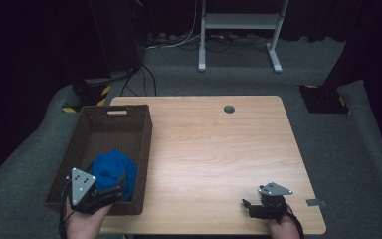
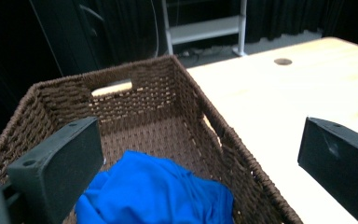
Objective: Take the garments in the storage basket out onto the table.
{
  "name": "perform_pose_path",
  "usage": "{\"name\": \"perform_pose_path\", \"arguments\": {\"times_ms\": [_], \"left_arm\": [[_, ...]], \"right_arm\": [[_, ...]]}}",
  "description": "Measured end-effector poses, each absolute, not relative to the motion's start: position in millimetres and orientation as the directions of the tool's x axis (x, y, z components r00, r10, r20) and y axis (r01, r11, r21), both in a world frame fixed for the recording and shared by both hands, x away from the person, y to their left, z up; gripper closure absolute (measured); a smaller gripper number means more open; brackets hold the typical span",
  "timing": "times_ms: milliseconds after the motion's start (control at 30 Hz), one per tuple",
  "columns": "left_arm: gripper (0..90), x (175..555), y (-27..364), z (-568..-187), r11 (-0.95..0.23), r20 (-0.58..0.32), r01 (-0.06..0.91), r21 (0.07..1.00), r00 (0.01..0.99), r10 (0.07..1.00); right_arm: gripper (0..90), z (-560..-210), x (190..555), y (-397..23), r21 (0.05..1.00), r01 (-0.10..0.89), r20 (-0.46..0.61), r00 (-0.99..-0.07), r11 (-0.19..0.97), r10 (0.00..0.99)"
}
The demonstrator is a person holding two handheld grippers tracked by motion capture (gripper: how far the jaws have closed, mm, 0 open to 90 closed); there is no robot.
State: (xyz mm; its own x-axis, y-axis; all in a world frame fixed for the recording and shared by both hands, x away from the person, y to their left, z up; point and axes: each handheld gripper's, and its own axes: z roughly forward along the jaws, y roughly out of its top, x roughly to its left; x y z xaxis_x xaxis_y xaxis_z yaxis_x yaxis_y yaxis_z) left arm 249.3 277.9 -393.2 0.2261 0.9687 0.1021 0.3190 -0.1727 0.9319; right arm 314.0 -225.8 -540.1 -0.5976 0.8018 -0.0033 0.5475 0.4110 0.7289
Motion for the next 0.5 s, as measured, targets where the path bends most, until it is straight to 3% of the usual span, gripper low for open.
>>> {"name": "perform_pose_path", "arguments": {"times_ms": [267,500], "left_arm": [[0.3,264.3,282.5,-386.3,-0.257,0.159,0.409,0.876,0.258,0.953],[0.2,286.2,286.4,-386.0,-0.283,0.141,0.489,0.826,0.307,0.941]], "right_arm": [[15.3,-540.1,314.1,-225.9,0.73,0.548,0.002,-0.601,0.409,0.8],[15.4,-540.0,313.7,-226.7,0.73,0.548,0.007,-0.603,0.408,0.798]]}}
